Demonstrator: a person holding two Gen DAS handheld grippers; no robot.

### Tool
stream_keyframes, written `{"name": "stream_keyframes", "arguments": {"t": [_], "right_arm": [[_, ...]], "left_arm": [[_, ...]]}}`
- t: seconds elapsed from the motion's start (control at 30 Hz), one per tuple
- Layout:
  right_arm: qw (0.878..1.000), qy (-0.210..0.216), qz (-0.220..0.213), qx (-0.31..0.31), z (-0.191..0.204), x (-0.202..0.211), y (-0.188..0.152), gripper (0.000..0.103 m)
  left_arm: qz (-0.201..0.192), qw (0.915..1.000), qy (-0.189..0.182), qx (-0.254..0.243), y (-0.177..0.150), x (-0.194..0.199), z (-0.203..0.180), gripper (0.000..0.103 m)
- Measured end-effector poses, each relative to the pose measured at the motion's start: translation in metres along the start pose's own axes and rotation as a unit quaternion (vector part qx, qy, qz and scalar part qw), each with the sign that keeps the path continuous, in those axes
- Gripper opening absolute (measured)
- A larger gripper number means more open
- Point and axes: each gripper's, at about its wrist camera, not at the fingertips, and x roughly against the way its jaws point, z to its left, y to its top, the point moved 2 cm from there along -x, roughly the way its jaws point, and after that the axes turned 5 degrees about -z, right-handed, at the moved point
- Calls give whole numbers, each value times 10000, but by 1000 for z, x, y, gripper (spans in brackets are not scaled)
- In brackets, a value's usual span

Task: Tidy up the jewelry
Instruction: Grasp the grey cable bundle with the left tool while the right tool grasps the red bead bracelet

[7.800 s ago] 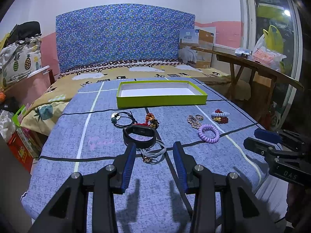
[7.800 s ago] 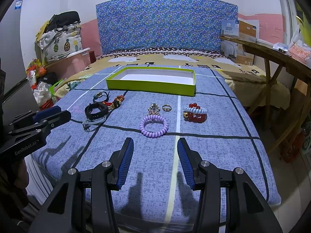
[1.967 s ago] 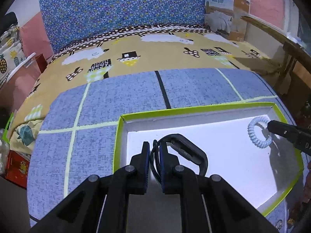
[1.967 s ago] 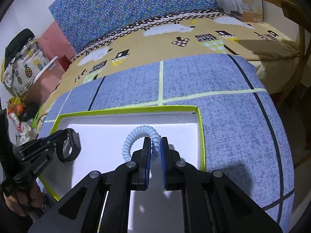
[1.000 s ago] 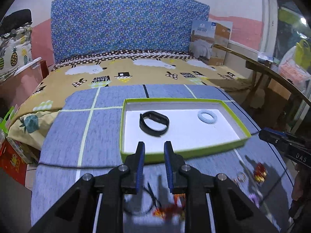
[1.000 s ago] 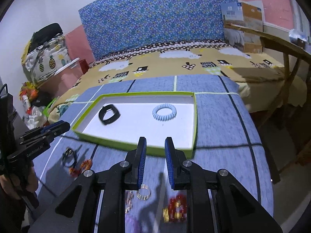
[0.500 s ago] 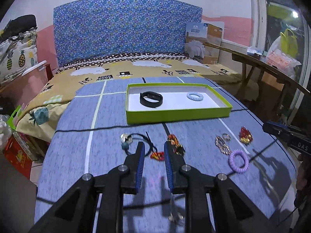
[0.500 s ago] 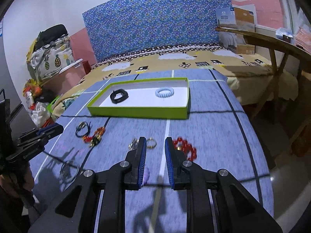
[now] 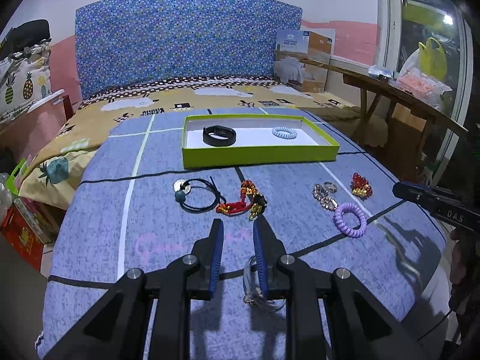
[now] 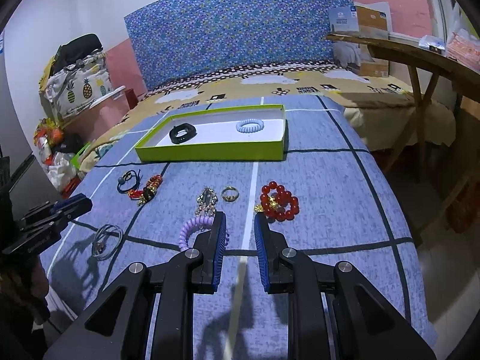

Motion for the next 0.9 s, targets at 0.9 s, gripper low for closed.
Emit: {"name": "stream_keyframes", "arguments": {"t": [0.9], "right_arm": [[9989,-244,402,-31,-25,-48,4,41]], "left_arm": [[766,9961,-42,-445,-32,-25,-18,28]]}}
